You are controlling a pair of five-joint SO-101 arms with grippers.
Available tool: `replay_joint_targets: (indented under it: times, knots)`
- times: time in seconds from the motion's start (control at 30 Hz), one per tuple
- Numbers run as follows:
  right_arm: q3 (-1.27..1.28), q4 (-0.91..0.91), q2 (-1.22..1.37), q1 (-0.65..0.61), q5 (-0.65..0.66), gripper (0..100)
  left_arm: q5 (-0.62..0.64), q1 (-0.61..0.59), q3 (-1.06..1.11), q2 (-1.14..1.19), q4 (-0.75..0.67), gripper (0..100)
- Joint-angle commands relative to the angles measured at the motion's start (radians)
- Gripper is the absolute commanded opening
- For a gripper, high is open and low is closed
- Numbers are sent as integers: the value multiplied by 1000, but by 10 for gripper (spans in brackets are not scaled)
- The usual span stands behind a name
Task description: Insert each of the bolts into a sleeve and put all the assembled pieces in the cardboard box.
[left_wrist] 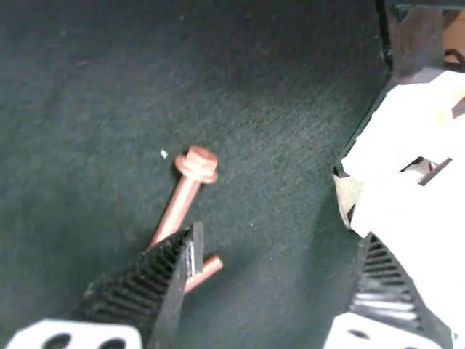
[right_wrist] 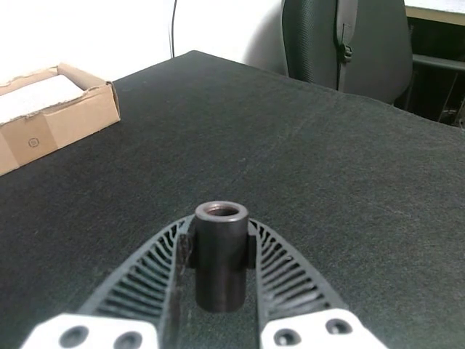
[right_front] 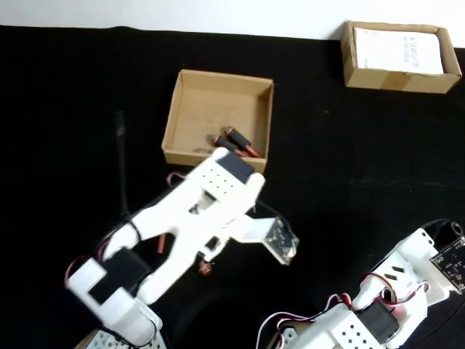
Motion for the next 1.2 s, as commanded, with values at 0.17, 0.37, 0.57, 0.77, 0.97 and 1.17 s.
replay_joint_targets:
  times: [0.17, 0.37, 0.57, 0.77, 0.97, 1.17]
  knots:
    - [38, -24, -13, -4, 11, 7, -69, 35, -189, 222, -6, 309]
    - [35, -25, -13, -4, 11, 7, -69, 35, -259, 387, -11, 309]
    - [33, -104, -13, -4, 11, 7, 74, 4, -321, 499, -35, 296]
    - [-12, -134, -13, -4, 11, 7, 78, -53, -380, 562, 0, 213]
    - [-77, -137, -13, -5, 57, 7, 78, -105, -384, 567, 0, 207]
    - [-117, -136, -13, -13, 58, 7, 86, -124, -420, 572, -8, 207]
